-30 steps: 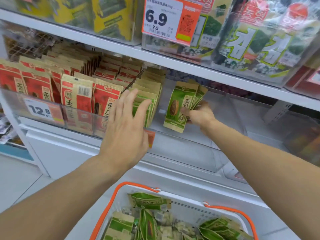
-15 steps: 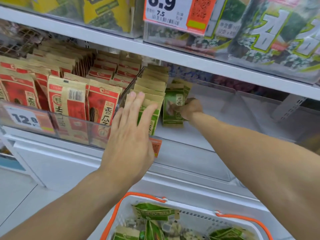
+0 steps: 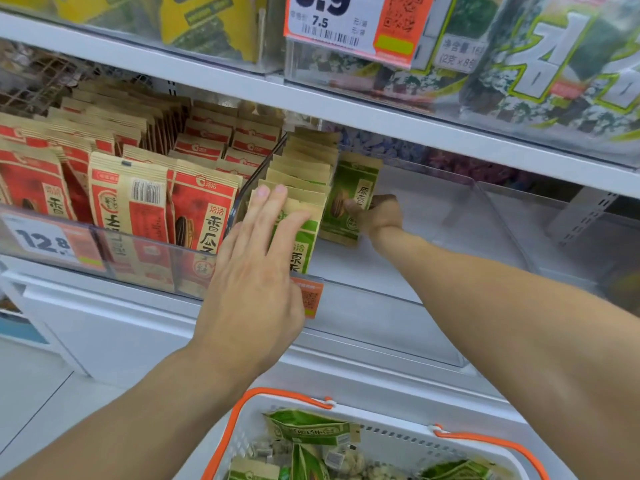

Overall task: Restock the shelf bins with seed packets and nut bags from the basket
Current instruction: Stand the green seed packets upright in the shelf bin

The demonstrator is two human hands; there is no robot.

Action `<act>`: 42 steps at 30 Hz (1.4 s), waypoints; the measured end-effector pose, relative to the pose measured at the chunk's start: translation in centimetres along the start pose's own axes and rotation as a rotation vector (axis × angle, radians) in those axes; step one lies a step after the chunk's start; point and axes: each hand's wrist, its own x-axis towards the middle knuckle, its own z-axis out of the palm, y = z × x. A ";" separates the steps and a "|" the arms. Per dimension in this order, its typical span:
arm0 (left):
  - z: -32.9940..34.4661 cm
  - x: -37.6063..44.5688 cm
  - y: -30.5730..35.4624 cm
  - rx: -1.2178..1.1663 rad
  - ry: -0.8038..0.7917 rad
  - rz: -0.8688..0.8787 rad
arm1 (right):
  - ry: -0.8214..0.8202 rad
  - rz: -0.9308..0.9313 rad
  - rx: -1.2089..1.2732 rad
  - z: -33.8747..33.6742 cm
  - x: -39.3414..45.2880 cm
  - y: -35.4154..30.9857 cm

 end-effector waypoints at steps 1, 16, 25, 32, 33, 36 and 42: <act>0.1 0.0 0.0 -0.003 0.000 -0.003 | -0.034 0.021 0.004 0.1 0.1 0.0; 0.6 0.2 0.0 0.006 -0.009 -0.026 | 0.128 -0.271 0.221 -0.4 -0.3 -0.4; 0.5 0.3 -0.1 0.014 -0.002 -0.022 | 0.031 -0.144 0.105 0.8 0.8 0.4; 0.6 0.3 -0.2 0.021 -0.005 -0.015 | -0.150 -0.068 0.082 -0.3 0.3 0.0; 0.6 0.3 -0.2 0.021 -0.006 -0.014 | -0.183 -0.051 0.090 -0.4 0.1 0.0; 0.6 0.4 -0.2 0.023 -0.007 -0.014 | -0.201 -0.031 0.136 -0.3 0.0 0.0; 0.6 0.4 -0.2 0.022 -0.007 -0.011 | -0.011 -0.116 0.156 -0.5 0.6 -0.3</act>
